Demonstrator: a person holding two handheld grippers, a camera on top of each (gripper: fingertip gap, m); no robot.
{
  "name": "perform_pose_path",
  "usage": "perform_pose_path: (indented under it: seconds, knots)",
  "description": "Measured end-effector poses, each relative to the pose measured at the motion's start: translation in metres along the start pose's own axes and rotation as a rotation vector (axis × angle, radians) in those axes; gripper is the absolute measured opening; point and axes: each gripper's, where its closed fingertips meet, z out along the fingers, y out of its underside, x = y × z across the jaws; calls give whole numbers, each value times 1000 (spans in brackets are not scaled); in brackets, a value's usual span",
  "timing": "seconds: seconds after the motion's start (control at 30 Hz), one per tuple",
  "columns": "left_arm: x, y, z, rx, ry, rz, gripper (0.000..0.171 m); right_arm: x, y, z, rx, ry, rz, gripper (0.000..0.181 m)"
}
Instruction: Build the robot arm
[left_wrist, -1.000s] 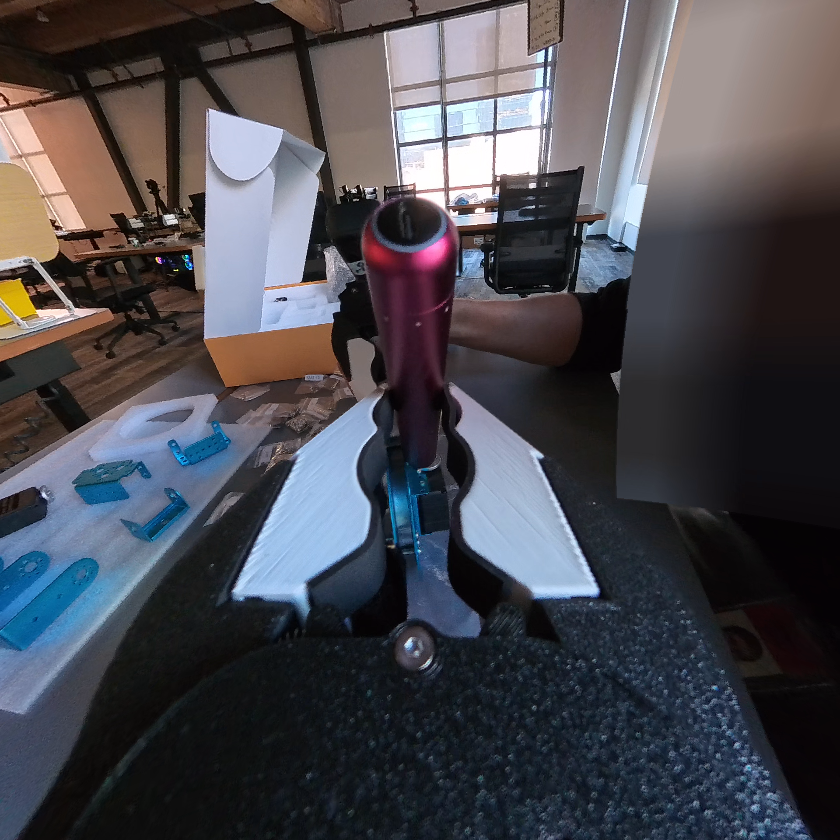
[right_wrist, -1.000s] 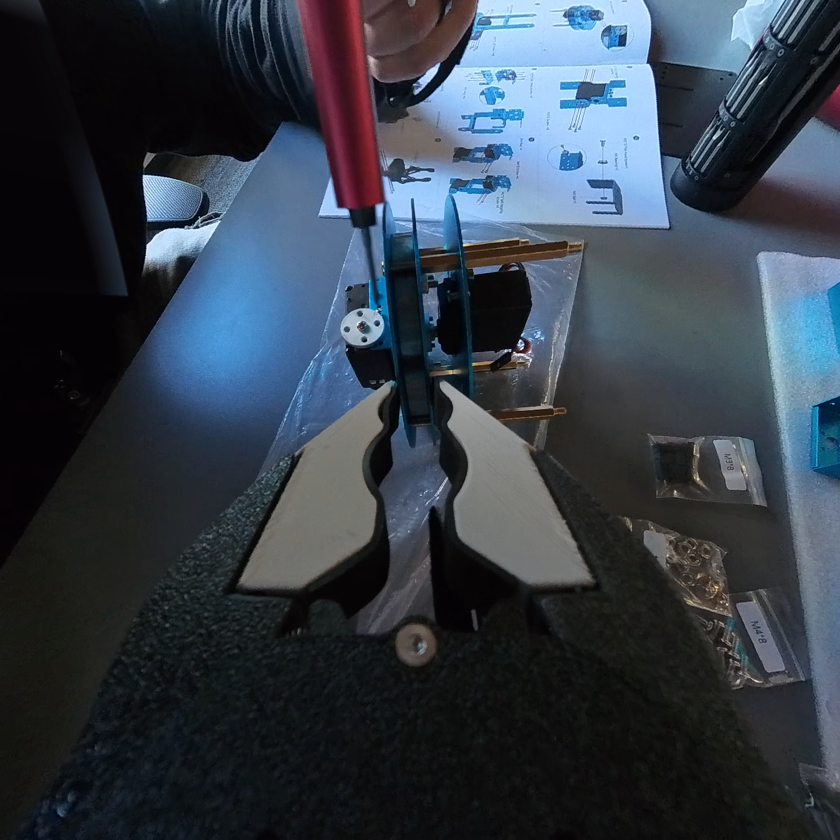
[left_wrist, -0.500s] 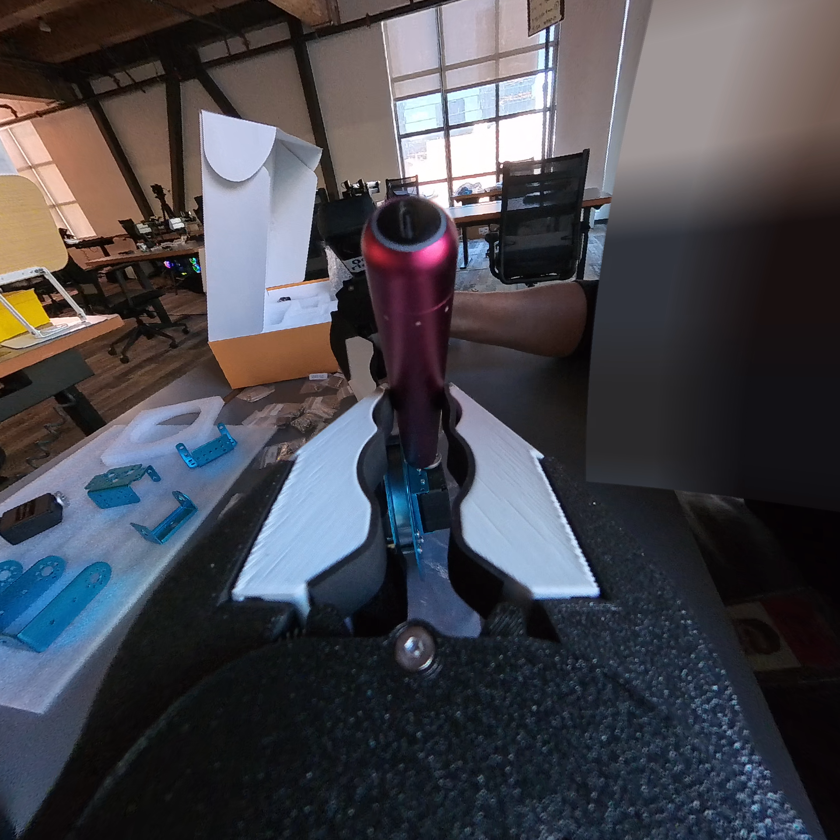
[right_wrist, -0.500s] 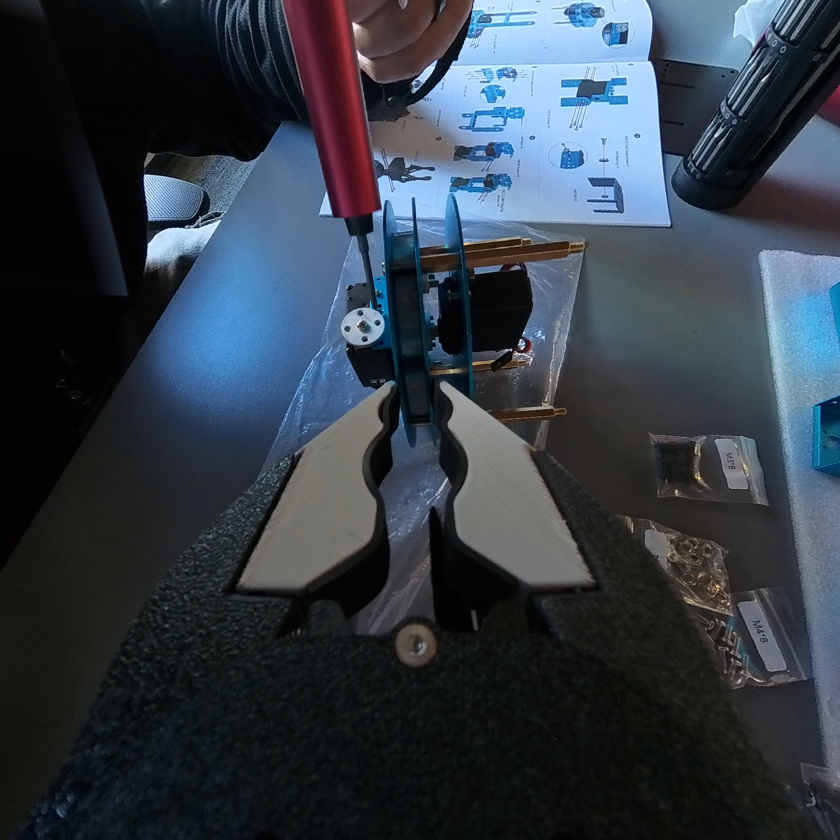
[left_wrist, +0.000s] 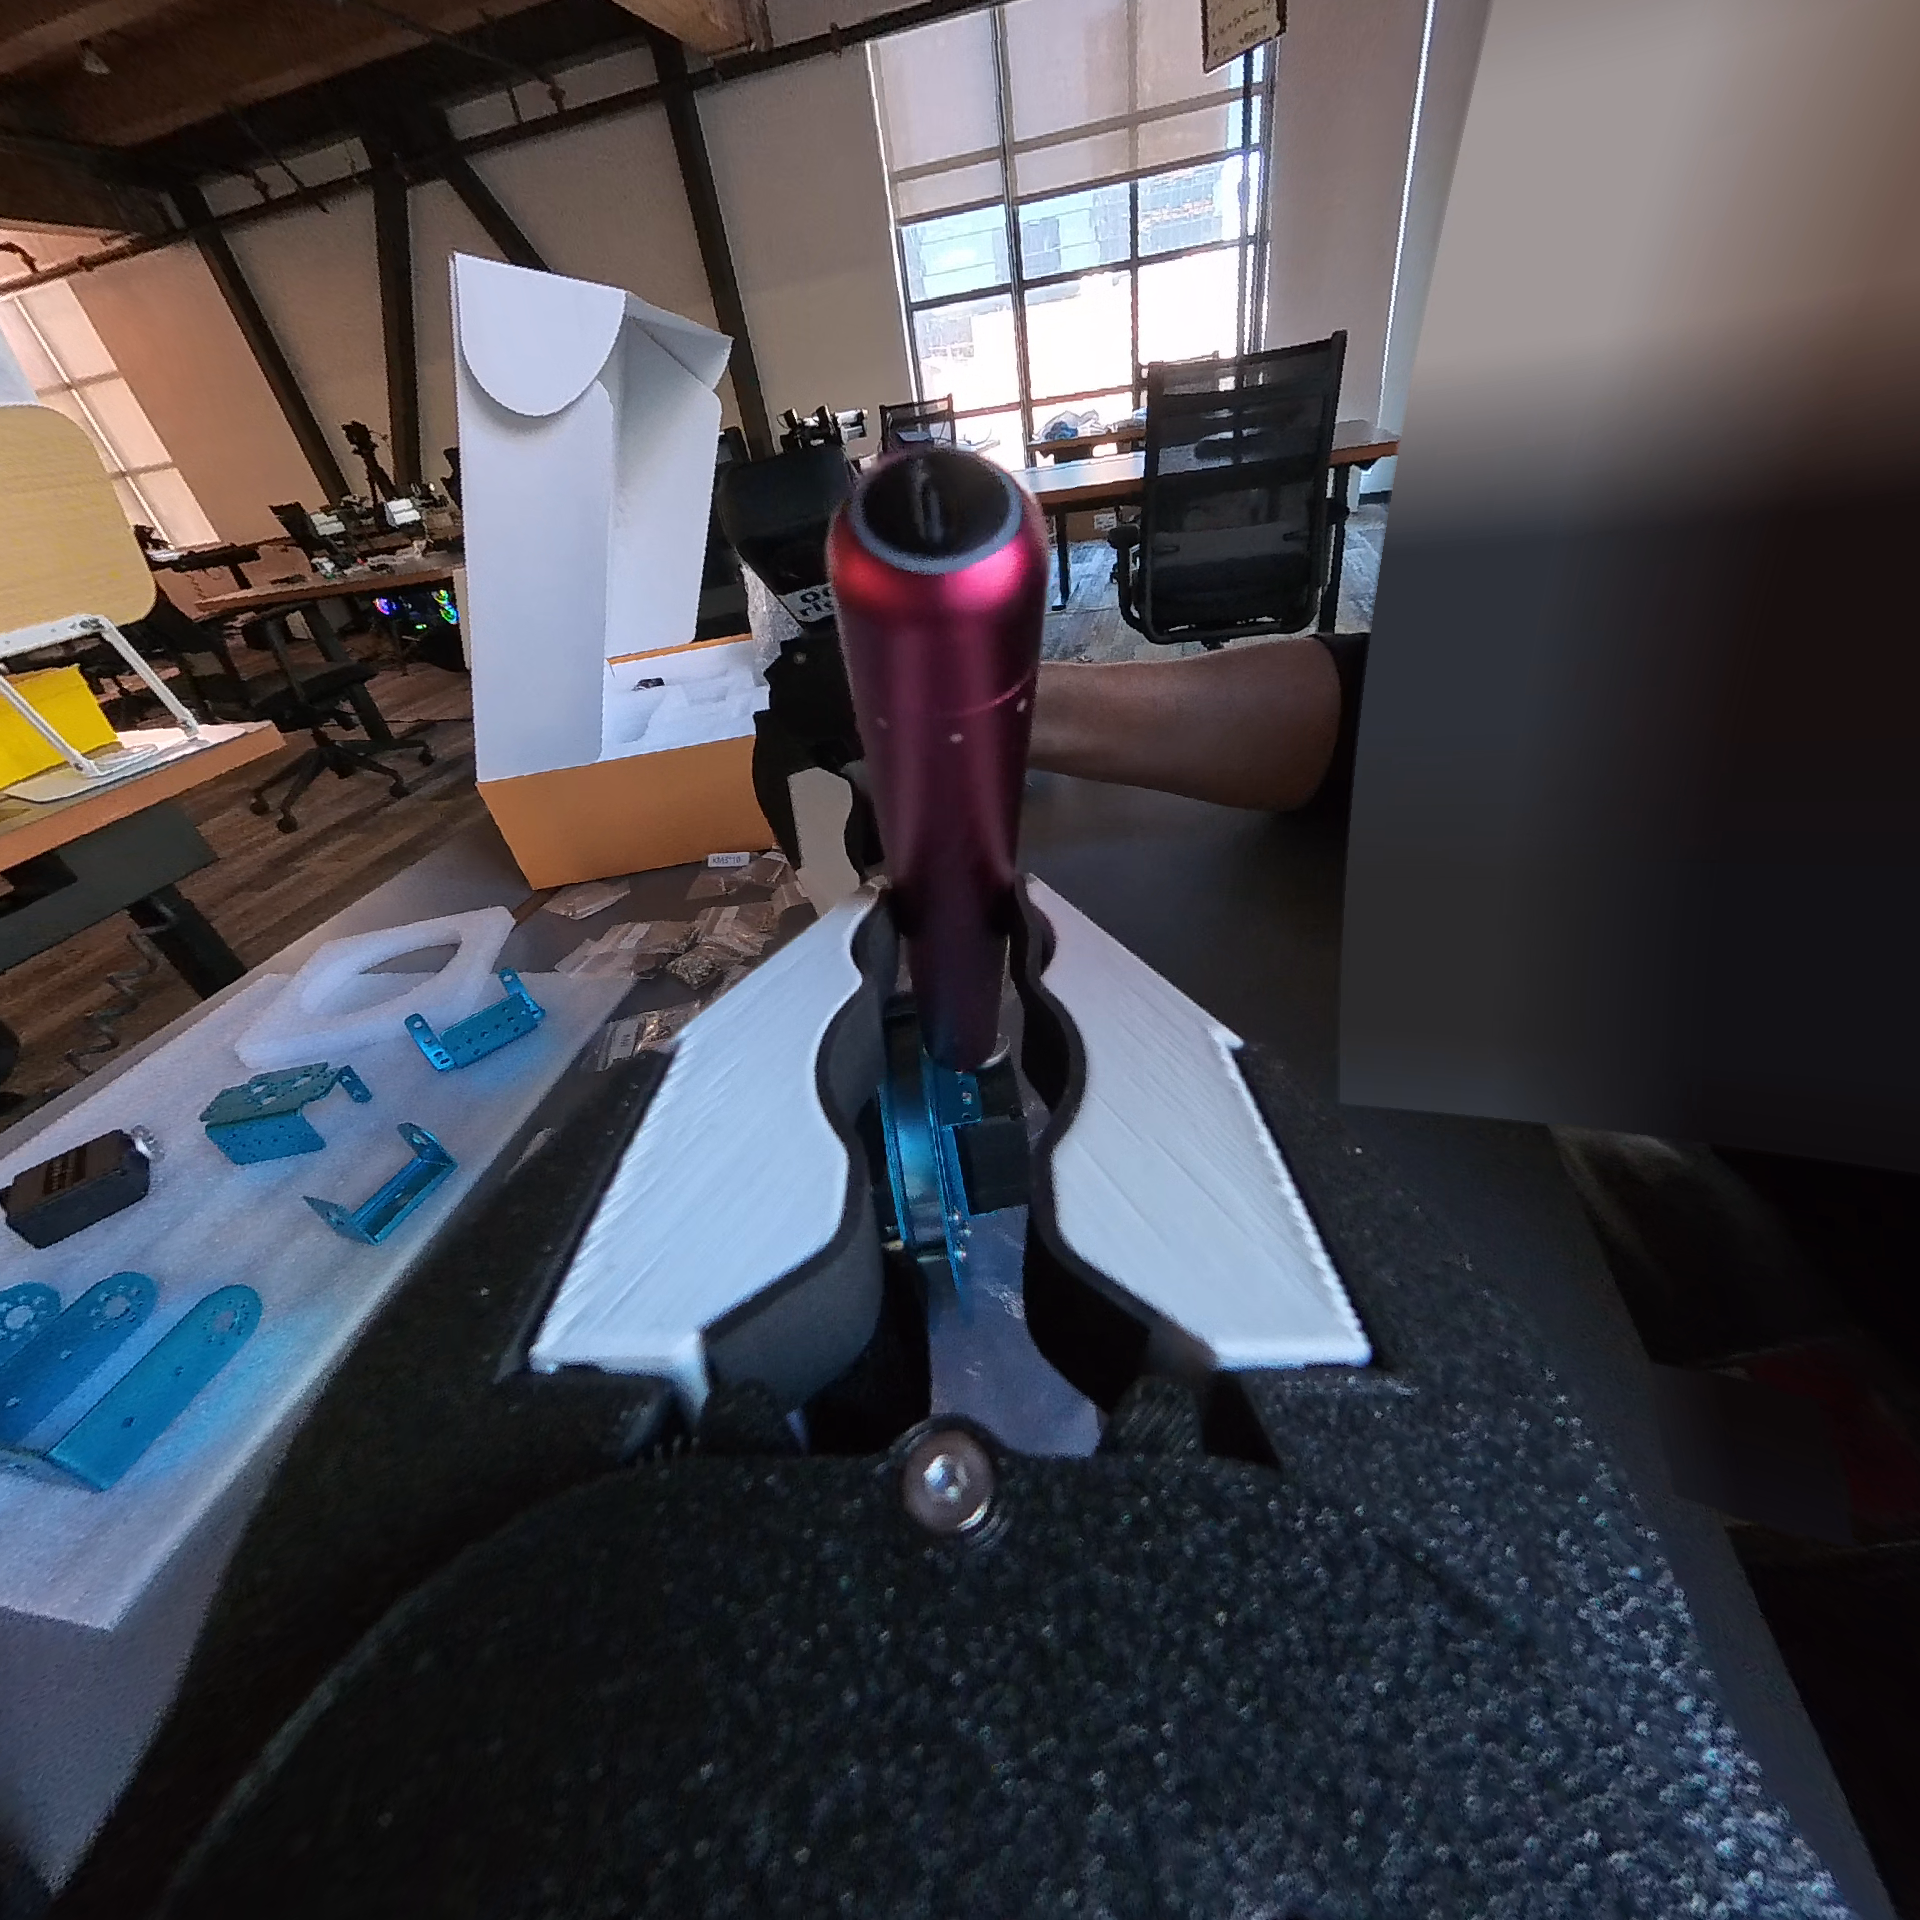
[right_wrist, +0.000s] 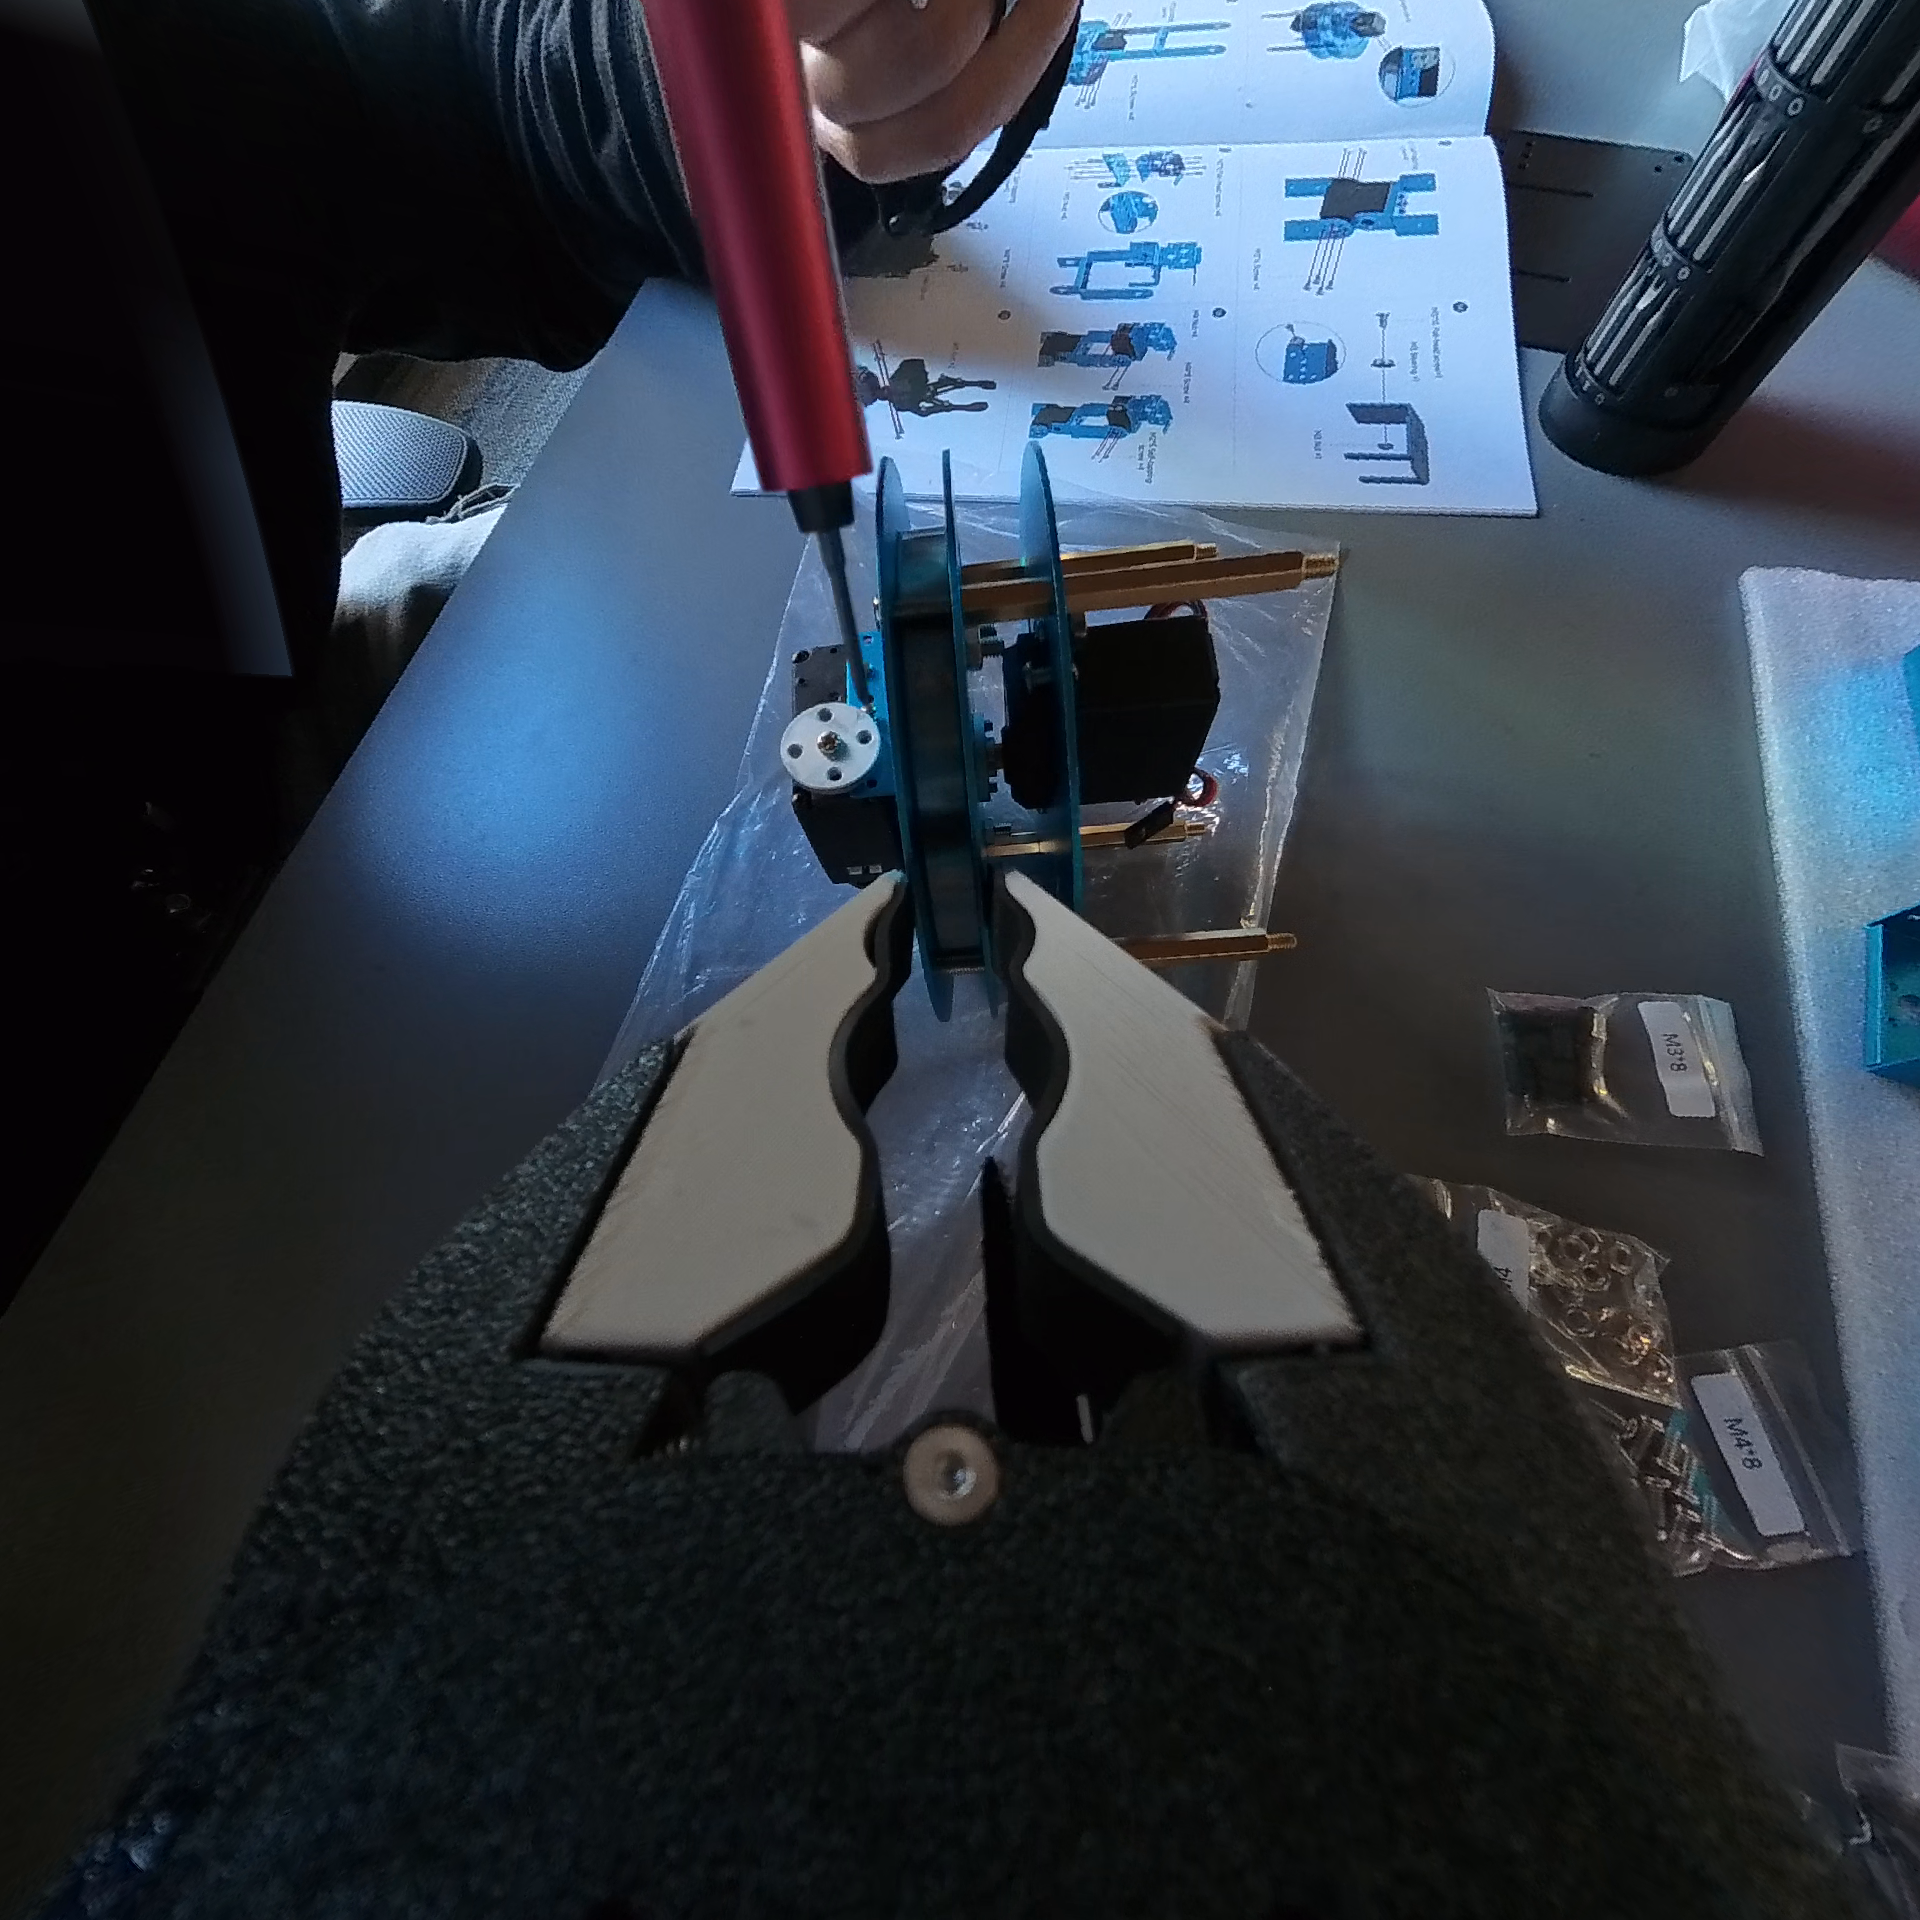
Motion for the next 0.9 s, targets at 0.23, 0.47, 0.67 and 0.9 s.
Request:
perform_pose_path:
  seconds: [0.23, 0.47, 0.67, 0.9]
  knots:
    - [0, 0, 0, -2, -3, 9, 20, 0, 0, 0, 0, 0, -1, 13]
    - [0, 0, 2, -21, 1, 25, 20, 0, 0, 0, -5, 1, -2, 13]
    - [-4, -4, 11, -113, 37, -6, 20, 0, 1, 0, -14, -1, 2, 13]
    - [-9, -11, 34, -235, 118, -18, 19, 2, 4, -1, -31, 24, -1, 13]
